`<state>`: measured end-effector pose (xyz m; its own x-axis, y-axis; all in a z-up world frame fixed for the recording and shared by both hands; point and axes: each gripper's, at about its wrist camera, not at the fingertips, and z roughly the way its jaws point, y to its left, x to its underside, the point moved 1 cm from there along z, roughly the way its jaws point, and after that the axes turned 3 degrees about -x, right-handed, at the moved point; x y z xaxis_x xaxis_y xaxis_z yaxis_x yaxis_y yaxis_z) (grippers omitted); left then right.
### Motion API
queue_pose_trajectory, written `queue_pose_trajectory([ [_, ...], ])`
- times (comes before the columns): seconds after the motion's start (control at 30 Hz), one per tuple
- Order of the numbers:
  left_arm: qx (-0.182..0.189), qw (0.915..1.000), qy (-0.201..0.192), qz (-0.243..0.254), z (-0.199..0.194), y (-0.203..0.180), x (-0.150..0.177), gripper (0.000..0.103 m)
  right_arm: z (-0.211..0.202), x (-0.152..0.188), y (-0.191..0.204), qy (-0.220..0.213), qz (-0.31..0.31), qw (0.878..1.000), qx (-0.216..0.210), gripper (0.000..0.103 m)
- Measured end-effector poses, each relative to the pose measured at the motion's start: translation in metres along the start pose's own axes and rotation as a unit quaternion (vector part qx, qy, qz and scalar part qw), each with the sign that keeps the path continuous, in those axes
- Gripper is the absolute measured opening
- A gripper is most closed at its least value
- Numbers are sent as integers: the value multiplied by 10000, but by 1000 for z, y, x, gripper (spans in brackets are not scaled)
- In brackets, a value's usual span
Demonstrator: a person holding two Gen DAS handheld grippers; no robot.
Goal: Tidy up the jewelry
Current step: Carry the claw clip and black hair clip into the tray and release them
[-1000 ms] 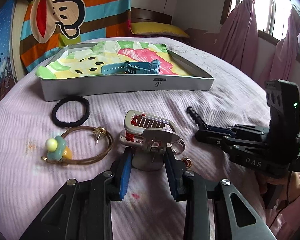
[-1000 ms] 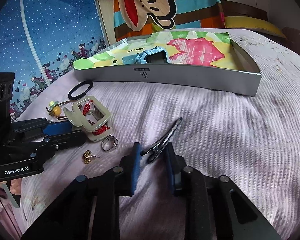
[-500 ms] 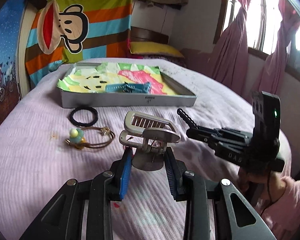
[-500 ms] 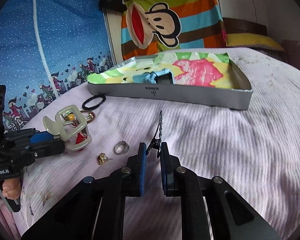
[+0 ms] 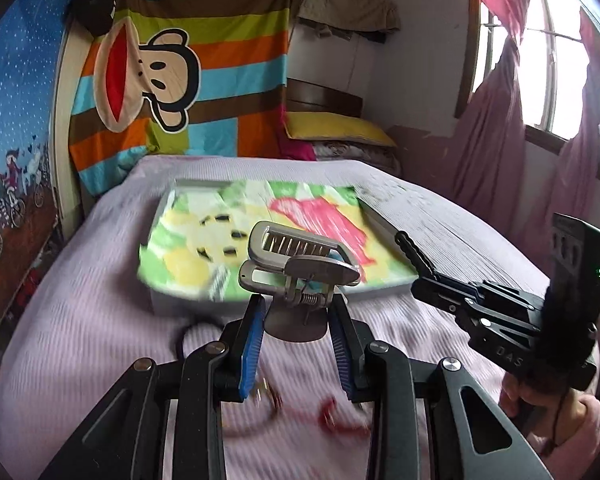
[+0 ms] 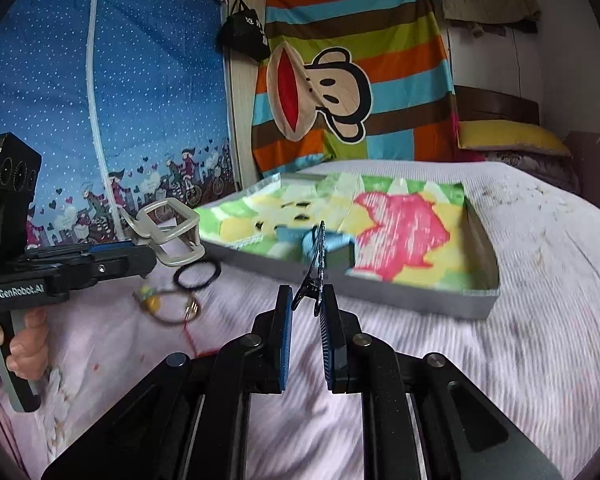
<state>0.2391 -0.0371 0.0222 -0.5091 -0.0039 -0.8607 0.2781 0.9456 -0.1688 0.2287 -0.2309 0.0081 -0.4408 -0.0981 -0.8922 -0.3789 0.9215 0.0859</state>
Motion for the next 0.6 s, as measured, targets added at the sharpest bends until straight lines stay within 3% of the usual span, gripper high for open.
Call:
queue_pose_trajectory([
  [0.23, -221, 9992, 300, -106, 53, 7, -29, 31, 46, -29, -28, 238, 361, 9989, 197, 12],
  [0.6, -558, 9939, 914, -281, 92, 12, -26, 31, 99, -30, -52, 864, 606, 9937, 370, 12],
])
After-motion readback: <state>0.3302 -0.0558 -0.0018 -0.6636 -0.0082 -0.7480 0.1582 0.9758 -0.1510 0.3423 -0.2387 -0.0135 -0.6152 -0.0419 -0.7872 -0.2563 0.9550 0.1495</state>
